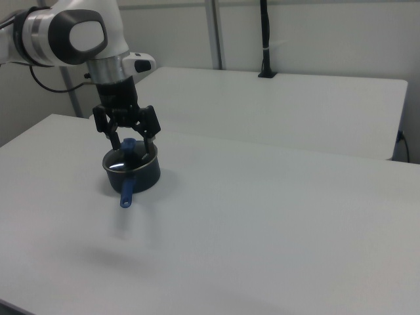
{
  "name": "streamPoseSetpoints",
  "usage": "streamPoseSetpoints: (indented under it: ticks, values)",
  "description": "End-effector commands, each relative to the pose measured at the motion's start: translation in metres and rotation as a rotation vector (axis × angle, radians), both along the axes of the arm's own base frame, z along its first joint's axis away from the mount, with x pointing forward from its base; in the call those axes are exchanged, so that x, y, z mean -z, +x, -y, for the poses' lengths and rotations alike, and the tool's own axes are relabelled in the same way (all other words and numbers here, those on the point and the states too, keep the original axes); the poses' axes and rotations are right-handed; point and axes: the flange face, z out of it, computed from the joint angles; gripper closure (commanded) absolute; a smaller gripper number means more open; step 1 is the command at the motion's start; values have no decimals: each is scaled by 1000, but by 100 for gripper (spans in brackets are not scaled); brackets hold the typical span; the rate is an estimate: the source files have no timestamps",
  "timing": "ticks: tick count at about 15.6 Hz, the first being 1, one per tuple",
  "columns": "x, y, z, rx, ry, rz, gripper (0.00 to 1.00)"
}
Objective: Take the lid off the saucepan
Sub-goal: 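Move the gripper toward the saucepan and over the blue lid knob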
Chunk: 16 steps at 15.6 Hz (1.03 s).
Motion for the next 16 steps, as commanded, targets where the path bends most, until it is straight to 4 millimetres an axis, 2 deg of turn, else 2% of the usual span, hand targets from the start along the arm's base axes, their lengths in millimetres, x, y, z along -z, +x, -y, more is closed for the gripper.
streamPoseSetpoints:
  ticks: [1,6,9,13,16]
  values:
    - [5,-6,-5,14,13,-18,0]
    - [15,1,-6,8,13,-24,0]
    - [23,11,-22,-21,14,5,0]
    - [31,17,-31,-37,15,-2,0]
    - [37,31,-49,-50,21,73,0]
